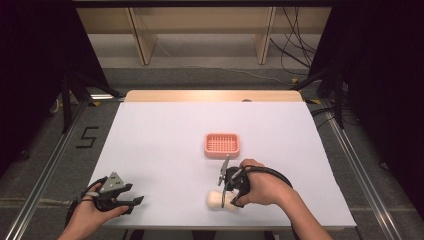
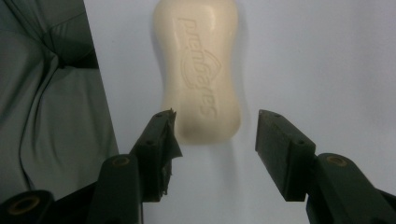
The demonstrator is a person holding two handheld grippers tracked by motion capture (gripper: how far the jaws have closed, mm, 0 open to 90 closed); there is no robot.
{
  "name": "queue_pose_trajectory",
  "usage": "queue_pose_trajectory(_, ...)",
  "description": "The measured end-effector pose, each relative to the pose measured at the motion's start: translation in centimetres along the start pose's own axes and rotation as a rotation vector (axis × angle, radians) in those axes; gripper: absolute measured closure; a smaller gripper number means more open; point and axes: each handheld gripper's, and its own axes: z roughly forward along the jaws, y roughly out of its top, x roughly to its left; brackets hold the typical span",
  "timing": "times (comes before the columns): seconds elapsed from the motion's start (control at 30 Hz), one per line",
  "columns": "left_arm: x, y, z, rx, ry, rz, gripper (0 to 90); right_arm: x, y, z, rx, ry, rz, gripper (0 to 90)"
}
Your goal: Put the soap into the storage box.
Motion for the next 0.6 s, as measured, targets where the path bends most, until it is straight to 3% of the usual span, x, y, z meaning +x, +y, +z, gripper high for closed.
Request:
queue_pose_trajectory(0.13, 0.2, 0.1, -0.1, 0.01, 0.004, 0.027, 37.2, 0.1, 0.7, 0.3, 0.017, 0.009, -0.001, 47.5)
queue_pose_trajectory(0.17, -0.2, 0.1, 0.2, -0.022, 0.009, -0.02, 37.2, 0.0, 1.1, 0.5, 0.016, 0.012, -0.026, 46.9)
queue_pose_trajectory(0.27, -0.2, 0.0, 0.2, -0.032, 0.008, -0.015, 37.1, 0.3, 1.5, 0.5, 0.027, 0.017, -0.018, 46.1)
queue_pose_trajectory(0.3, -0.3, 0.0, 0.2, -0.035, 0.008, -0.027, 37.2, 0.1, 1.7, 0.9, 0.019, 0.029, -0.058, 45.5)
queue_pose_trajectory(0.37, -0.2, 0.0, 0.2, -0.035, 0.01, -0.014, 37.1, 0.3, 2.0, 1.1, 0.031, 0.029, -0.044, 44.8)
queue_pose_trajectory(0.4, -0.2, 0.0, 0.2, -0.034, 0.011, -0.014, 37.1, 0.0, 2.1, 1.3, 0.021, 0.031, -0.084, 44.7)
queue_pose_trajectory(0.43, -0.2, 0.0, 0.2, -0.035, 0.01, -0.014, 37.1, 0.3, 2.2, 1.3, 0.041, 0.034, -0.042, 44.5)
queue_pose_trajectory(0.5, -0.3, 0.0, 0.3, -0.034, 0.005, -0.032, 37.0, 0.0, 2.5, 1.7, 0.021, 0.034, -0.09, 44.0)
queue_pose_trajectory(0.53, -0.2, 0.0, 0.2, -0.034, 0.01, -0.016, 37.0, -0.1, 2.6, 1.8, 0.023, 0.041, -0.104, 43.9)
queue_pose_trajectory(0.6, -0.3, 0.0, 0.3, -0.035, 0.005, -0.034, 37.0, 0.2, 2.7, 2.0, 0.052, 0.049, -0.065, 43.9)
